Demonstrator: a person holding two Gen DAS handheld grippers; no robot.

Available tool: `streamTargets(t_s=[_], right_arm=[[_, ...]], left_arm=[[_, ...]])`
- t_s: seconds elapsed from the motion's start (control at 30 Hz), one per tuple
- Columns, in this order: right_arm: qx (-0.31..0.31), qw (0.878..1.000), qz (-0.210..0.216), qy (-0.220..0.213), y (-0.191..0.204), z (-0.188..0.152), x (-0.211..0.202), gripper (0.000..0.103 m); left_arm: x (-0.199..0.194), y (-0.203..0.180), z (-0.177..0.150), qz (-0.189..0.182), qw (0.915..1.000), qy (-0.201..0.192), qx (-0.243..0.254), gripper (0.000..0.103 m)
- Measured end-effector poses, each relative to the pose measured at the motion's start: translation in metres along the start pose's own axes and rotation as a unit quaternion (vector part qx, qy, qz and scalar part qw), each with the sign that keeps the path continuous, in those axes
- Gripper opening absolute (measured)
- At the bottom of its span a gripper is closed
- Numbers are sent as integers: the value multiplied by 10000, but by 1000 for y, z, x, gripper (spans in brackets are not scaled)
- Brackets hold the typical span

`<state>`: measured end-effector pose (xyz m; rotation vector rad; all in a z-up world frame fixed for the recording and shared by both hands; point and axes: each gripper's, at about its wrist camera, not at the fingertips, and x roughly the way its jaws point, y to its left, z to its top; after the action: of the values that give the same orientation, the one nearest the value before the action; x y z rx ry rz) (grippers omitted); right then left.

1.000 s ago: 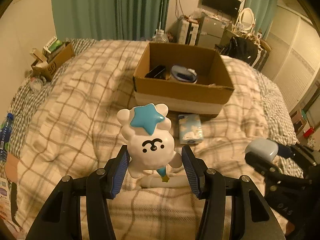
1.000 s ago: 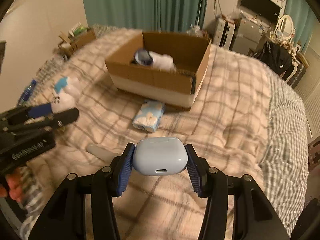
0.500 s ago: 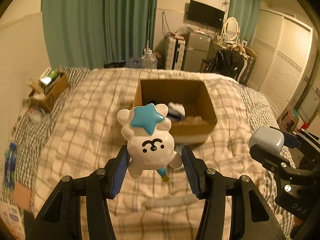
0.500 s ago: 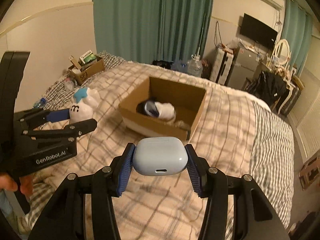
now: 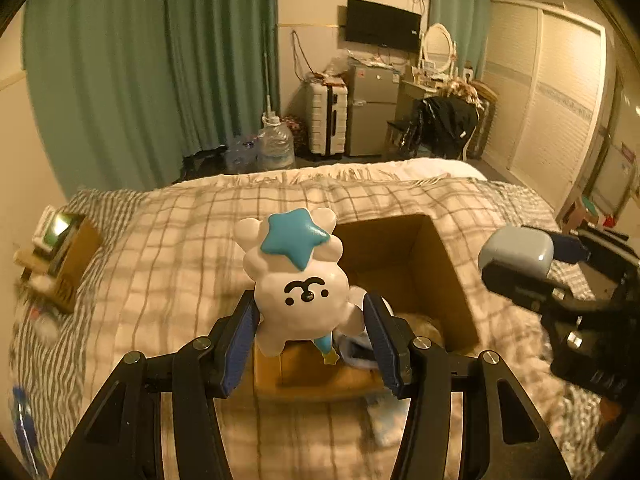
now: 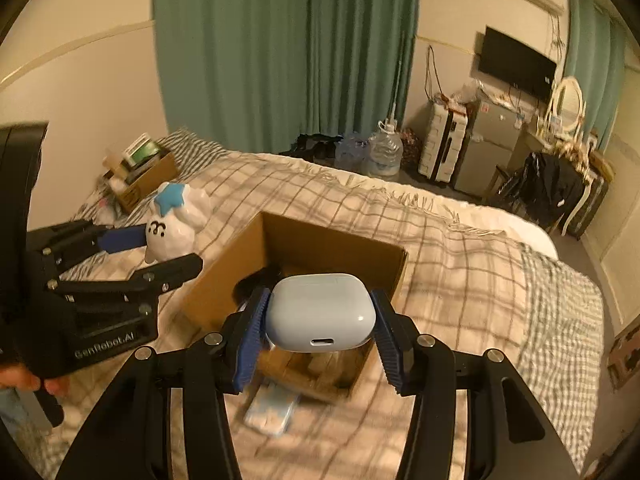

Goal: Organize objects
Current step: 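Carry the plush toy and earbuds case into the box and open both tools, then grasp the white plastic tube with the left tool while the right tool grasps the blue tissue pack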

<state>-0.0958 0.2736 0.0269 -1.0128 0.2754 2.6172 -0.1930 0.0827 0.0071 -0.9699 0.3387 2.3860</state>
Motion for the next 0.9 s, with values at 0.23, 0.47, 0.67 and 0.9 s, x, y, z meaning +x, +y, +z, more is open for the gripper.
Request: streamTargets(t_s=[0.23, 0.47, 0.67, 0.9], right_arm=[[260, 9991, -20, 339, -29, 19, 76, 50], [560, 9978, -15, 341, -39, 9, 106, 57], [457, 9988, -142, 75, -36, 5, 54, 73], [398, 9986, -359, 45, -32, -27, -35, 75]], left_arm=[[74, 2, 3, -244, 9991, 318, 121, 54], [100, 0, -20, -430, 9976, 533, 29, 82], [59, 14, -38, -129, 9987, 447, -223, 92], [-29, 20, -69, 221, 9986, 208, -424, 94]])
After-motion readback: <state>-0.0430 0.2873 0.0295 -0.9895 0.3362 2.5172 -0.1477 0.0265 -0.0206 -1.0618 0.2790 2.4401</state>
